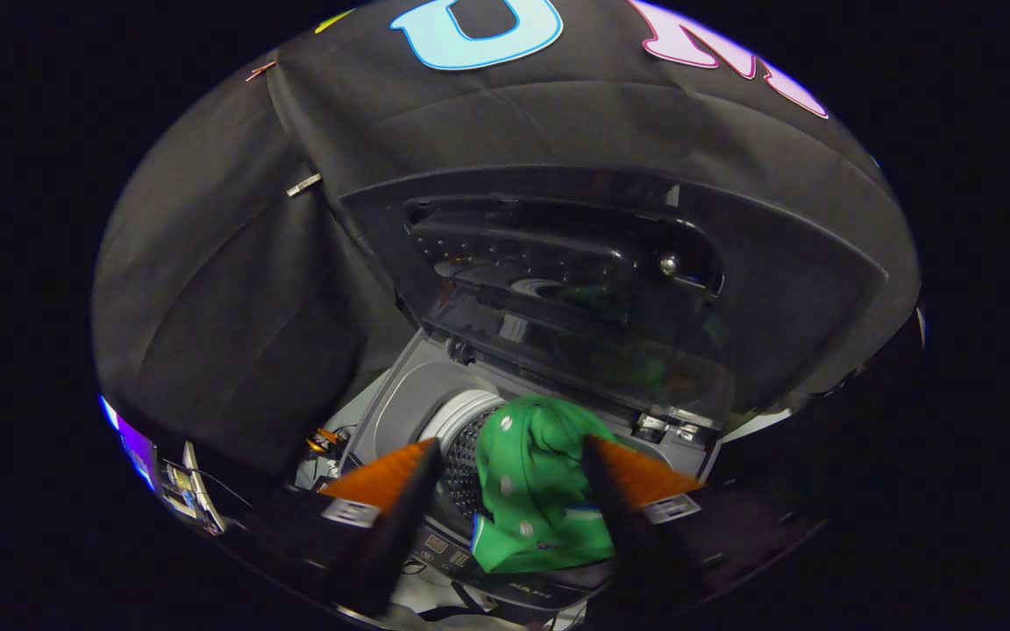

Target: Put the clothes into the washing machine and then close the washing machine lid.

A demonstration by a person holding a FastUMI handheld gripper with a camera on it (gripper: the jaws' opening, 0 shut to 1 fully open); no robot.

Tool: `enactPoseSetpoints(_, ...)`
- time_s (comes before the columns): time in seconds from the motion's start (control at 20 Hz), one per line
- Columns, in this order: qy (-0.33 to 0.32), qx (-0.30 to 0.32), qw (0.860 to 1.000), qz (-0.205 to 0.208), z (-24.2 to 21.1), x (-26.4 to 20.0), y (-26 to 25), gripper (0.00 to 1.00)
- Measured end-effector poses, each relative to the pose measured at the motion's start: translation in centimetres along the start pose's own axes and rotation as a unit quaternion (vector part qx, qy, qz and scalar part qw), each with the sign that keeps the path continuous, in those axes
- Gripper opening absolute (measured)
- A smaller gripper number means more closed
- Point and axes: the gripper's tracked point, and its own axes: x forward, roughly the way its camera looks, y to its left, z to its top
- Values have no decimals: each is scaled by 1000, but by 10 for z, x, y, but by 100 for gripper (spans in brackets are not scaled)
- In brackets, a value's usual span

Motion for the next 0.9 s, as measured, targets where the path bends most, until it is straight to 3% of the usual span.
enactPoseSetpoints(0.1, -9, -3, 1000, 9, 9, -14, 6, 99)
enactPoseSetpoints(0.35, -42, -26, 998, 47, 25, -26, 30, 99)
enactPoseSetpoints(0.65, -144, -49, 983, 100, 67, -58, 56, 99)
enactPoseSetpoints(0.9, -239, -59, 966, 84, 104, -81, 46, 99)
